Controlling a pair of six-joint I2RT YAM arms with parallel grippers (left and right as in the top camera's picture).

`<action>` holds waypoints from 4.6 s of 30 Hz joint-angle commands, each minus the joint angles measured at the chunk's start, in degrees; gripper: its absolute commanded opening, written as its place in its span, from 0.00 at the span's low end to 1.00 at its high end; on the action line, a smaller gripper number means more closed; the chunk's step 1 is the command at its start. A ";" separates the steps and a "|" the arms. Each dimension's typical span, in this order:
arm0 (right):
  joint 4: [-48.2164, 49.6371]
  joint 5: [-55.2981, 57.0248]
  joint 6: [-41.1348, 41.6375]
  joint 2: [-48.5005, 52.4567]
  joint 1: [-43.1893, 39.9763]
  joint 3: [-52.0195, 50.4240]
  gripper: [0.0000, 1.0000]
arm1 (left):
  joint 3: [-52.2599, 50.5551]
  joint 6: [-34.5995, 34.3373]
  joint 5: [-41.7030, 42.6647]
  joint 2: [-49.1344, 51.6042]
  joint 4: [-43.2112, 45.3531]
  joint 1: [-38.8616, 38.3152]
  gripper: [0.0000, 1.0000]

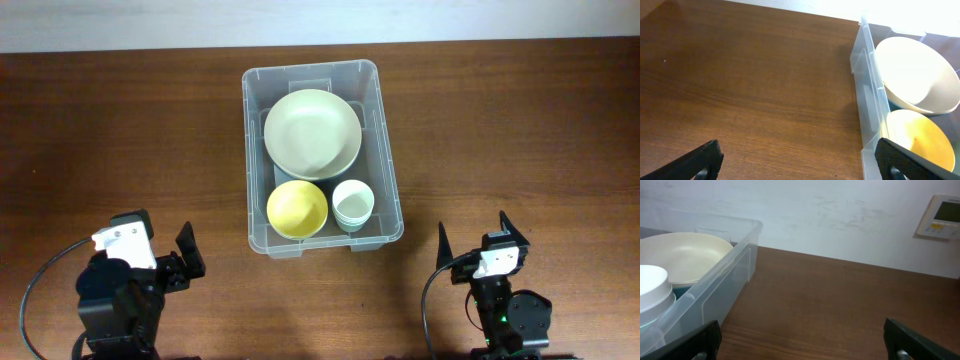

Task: Pack container

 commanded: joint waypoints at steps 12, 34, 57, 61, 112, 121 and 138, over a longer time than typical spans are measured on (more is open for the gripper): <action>-0.35 -0.46 0.02 -0.31 0.26 -0.26 0.99 | -0.33 -0.52 -0.59 -0.28 0.15 0.09 0.99; -0.35 -0.46 0.02 -0.31 0.26 -0.26 0.99 | -26.23 5.62 2.47 -22.40 16.02 -1.11 1.00; -0.35 -0.46 0.02 -0.31 0.26 -0.26 0.99 | -40.44 17.11 2.47 -27.82 38.25 -5.90 0.99; -0.35 -0.46 0.02 -0.31 0.26 -0.26 0.99 | -40.44 17.16 2.43 -27.82 38.25 -5.90 0.99; -0.35 -0.46 0.02 -0.31 0.26 -0.26 0.99 | -40.41 17.14 2.43 -28.02 38.27 -5.90 1.00; -0.35 -0.46 0.02 -0.31 0.26 -0.26 0.99 | -40.41 17.16 2.43 -28.02 38.27 -5.90 0.99; -0.37 -0.46 0.02 -0.31 0.26 -0.26 0.99 | -40.41 17.14 2.43 -28.02 38.27 -5.90 0.99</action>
